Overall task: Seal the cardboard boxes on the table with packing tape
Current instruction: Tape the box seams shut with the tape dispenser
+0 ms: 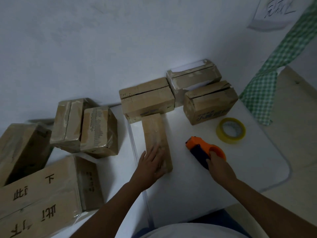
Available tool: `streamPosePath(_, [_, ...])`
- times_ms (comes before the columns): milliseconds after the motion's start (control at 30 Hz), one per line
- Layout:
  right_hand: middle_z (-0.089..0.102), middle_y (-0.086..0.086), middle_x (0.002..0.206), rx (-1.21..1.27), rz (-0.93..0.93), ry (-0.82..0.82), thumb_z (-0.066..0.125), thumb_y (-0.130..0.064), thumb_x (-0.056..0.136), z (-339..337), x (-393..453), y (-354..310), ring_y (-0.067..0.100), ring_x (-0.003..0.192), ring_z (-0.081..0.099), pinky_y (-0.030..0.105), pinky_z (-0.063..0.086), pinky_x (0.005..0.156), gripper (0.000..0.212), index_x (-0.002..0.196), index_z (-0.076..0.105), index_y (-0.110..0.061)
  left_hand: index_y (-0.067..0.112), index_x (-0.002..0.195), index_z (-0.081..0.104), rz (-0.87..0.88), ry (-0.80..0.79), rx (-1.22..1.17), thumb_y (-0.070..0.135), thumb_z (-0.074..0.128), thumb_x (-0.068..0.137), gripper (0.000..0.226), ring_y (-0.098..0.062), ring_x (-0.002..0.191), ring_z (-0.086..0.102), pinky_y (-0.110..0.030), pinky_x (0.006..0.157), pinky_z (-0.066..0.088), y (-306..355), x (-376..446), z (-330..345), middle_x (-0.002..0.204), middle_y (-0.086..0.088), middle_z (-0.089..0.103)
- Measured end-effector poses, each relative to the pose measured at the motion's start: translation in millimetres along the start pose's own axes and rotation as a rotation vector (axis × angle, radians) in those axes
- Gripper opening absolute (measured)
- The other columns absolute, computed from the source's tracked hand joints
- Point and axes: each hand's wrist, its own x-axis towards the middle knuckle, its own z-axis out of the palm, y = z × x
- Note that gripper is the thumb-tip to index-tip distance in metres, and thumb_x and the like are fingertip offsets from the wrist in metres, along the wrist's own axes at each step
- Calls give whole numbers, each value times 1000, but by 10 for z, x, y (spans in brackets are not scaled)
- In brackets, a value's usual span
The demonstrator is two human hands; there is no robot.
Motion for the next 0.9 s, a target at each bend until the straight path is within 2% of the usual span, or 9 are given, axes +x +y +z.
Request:
streamPosePath(67, [58,11,121,134,-78,3,39,-20,103,-41,-98,3,24,96,58,28,41,77,35,136,41,-7,25,157,15,-40,86,-286,42,49,101,67,-18,149,20,-37,120,25,175,58,-117,165,2,10])
streamPosePath(167, [60,7,125,265,-184,-5,39,-20,104,-119,-227,-63,20,103,60,22,40,77,40,143,39,-13,25,151,30,-232,122,-660,34,47,102,53,-21,139,40,-28,107,36,429,211,-348,155,-1,35])
streamPosePath(300, [67,6,110,315,-245,-36,39,-20,104,-189,-324,-162,16,92,64,30,52,73,29,131,48,-15,21,146,44,-459,-16,-1038,49,39,102,52,-24,136,43,-47,114,35,553,363,-592,147,-5,46])
streamPosePath(433, [67,2,98,334,-254,-69,39,-19,103,-243,-380,-194,13,82,65,32,53,69,21,120,52,-18,20,132,60,-337,-156,-1064,50,39,102,47,-19,120,59,-39,107,45,488,341,-637,128,-3,63])
streamPosePath(533, [67,-3,94,343,-264,-89,40,-19,103,-246,-410,-213,5,77,63,18,47,60,20,118,53,-19,26,119,66,-349,-146,-1061,45,48,100,33,-16,111,64,-28,94,51,463,299,-608,116,1,69])
streamPosePath(633, [64,-9,89,359,-292,-106,43,-22,102,-231,-435,-248,-4,74,61,14,45,58,15,111,55,-23,22,118,69,-408,-139,-1075,39,54,100,29,-18,108,66,-34,97,52,453,268,-551,113,-2,71])
streamPosePath(700, [65,-10,87,368,-288,-124,47,-31,101,-234,-446,-286,-5,71,61,16,47,58,10,104,55,-26,17,115,72,-444,-148,-1154,33,57,99,27,-23,105,68,-38,96,54,434,232,-537,109,-7,73])
streamPosePath(833, [63,-7,72,314,-191,-128,47,-67,87,-237,-425,-362,-1,60,59,16,41,50,46,90,59,-23,11,106,73,-495,-160,-1244,24,64,95,20,-23,95,71,-34,85,58,409,143,-507,103,-12,74])
streamPosePath(900, [63,-6,71,237,-168,-126,46,-74,81,-212,-401,-398,1,60,58,20,43,53,55,87,60,-22,11,103,73,-505,-140,-1237,25,64,95,18,-18,89,71,-27,77,56,431,95,-486,98,-9,74])
